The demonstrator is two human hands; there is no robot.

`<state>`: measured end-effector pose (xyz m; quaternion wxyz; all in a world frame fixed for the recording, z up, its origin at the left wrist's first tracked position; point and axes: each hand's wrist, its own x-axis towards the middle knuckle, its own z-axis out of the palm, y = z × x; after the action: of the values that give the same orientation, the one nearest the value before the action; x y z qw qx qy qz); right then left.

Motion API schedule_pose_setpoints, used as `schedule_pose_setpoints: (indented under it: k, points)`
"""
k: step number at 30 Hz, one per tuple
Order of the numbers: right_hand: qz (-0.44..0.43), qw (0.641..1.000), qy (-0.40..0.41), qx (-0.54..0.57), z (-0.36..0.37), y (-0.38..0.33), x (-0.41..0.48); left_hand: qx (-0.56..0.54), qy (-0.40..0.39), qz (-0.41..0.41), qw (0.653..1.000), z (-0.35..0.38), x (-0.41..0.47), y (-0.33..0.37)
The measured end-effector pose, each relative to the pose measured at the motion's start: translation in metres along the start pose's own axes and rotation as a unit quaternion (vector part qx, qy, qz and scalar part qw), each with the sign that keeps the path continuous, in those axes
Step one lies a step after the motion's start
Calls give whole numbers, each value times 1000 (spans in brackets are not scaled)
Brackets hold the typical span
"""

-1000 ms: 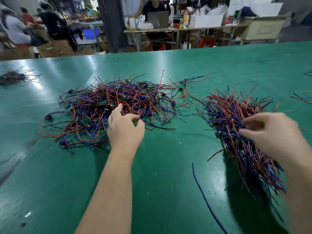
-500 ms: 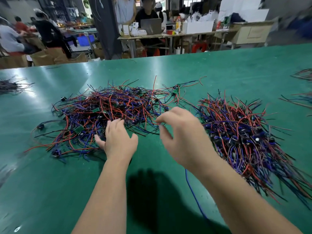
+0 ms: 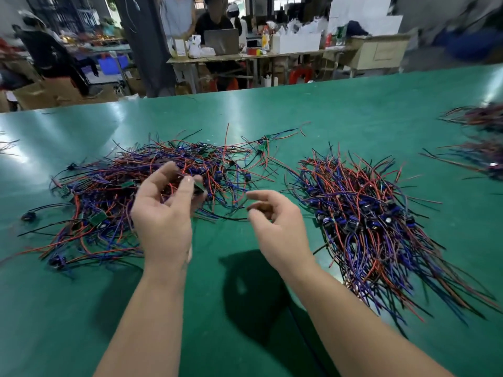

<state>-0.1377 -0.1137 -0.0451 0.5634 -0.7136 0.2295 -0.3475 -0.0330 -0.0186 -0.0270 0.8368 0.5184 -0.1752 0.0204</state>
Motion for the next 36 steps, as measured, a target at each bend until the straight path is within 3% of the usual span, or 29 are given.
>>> schedule_pose_setpoints:
  k: [3, 8, 14, 17, 22, 29, 32, 36]
  points:
    - [0, 996, 34, 80, -8, -6, 4, -60, -70, -61, 994, 7, -7, 2]
    - [-31, 991, -52, 117, -9, -10, 4, -36, -175, -93, 979, 16, -21, 0]
    - [5, 977, -32, 209, -13, -15, 8, -40, -214, -127, 968, 18, -22, -1]
    - [68, 956, -37, 283, -14, -17, 10, 11, -195, -97, 976, 15, -21, -2]
    - [171, 877, -77, 443, -14, -21, 11, 17, -136, -103, 985, 16, -21, -7]
    - [215, 832, -15, 510, -16, -18, 16, -53, 59, -69, 994, 16, -19, -7]
    - [229, 805, 33, 546, -18, -16, 20, -86, 106, -180, 974, 12, -13, -7]
    - [219, 815, 22, 536, -15, -16, 18, -70, -88, -363, 925, 20, -21, -9]
